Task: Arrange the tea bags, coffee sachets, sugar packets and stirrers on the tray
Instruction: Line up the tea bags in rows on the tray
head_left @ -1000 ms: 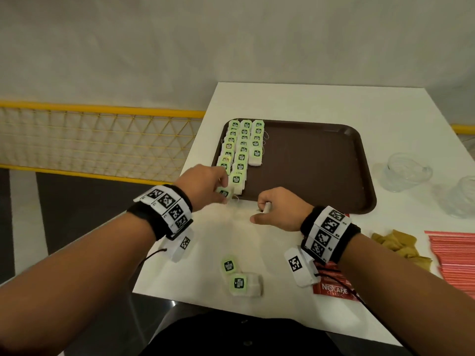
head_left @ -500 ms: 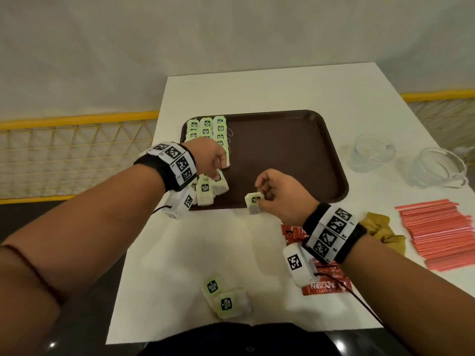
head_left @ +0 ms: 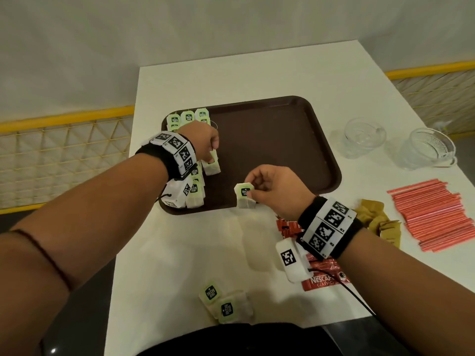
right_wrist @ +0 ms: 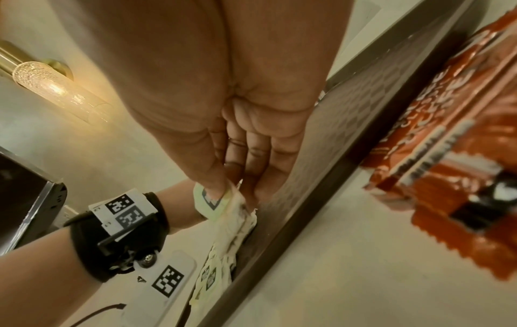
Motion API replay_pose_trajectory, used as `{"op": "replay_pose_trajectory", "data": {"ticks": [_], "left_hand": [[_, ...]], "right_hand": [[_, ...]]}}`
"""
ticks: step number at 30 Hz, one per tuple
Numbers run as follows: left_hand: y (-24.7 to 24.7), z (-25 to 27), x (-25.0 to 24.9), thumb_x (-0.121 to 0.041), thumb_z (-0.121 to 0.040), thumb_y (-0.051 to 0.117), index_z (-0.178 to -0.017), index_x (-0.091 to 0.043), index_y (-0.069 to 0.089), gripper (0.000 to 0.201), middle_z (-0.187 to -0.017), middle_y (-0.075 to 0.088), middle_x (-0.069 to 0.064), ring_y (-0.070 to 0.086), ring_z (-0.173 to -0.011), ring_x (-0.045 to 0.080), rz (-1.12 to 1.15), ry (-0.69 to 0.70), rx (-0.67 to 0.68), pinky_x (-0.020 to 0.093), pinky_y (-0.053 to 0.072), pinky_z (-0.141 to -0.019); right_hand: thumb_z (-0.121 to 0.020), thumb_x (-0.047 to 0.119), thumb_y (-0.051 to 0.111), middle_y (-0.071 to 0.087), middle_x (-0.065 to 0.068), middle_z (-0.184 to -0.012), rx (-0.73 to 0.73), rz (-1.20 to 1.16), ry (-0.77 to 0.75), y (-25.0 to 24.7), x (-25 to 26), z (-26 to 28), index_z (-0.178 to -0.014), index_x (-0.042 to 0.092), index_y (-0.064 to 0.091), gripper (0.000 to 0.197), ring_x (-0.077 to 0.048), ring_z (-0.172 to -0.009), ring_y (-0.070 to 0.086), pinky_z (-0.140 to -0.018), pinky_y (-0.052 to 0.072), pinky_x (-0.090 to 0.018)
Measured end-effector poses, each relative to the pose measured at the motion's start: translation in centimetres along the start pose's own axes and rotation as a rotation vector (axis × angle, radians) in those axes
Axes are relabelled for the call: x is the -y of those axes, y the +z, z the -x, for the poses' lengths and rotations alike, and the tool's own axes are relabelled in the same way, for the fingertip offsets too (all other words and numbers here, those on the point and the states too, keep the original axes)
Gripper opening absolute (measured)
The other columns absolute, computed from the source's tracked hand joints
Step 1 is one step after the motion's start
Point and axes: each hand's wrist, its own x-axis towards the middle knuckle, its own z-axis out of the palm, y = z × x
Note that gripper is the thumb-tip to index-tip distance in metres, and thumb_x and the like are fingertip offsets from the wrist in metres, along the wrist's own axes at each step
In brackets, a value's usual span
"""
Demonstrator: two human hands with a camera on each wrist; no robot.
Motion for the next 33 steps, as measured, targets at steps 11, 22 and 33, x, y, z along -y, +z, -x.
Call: {"op": "replay_pose_trajectory", "data": {"ticks": [11,22,33], "left_hand": [[1.8,7.8,-3.7,-0.044,-0.082,0.071,-0.089,-0.021,0.072,0.024,-0.070,0.064,-0.002,0.057,-0.065,0.014,0.384,0.322,-0.036,0.024,0.045,-0.059],[2.1,8.5,-1.6,-0.033,-0.086,0.071,-0.094,-0.024,0.072,0.012,-0.081,0.071,-0.003,0.065,-0.076,0.014,0.580,0.094,-0.269,0.030,0.052,-0.072],[4.3,5.7,0.6,-0.039,-0.081,0.075,-0.103,-0.021,0.071,0.029,-0.087,0.063,-0.007,0.061,-0.089,0.014,0.256,-0.154,-0.154,0.024,0.045,-0.078]], "right_hand": [[-0.080,0.005,0.076,0.069,-0.010,-0.087,-0.096,-0.070,-0.041,0.2,0.6,-0.9,-0.096,0.013,0.054,0.029,-0.028,-0.079,0.068,-0.074,0.060,-0.039],[-0.081,0.018,0.078,0.071,0.000,-0.093,0.046,-0.005,-0.025,1.3,1.2,-0.3,-0.115,0.021,0.053,0.042,-0.021,-0.078,0.068,-0.077,0.059,-0.035],[-0.077,0.045,0.079,0.068,0.012,-0.096,0.647,0.499,-0.178,4.4,2.4,4.7,-0.109,0.025,0.062,0.041,0.007,-0.073,0.057,-0.065,0.041,-0.014]]}}
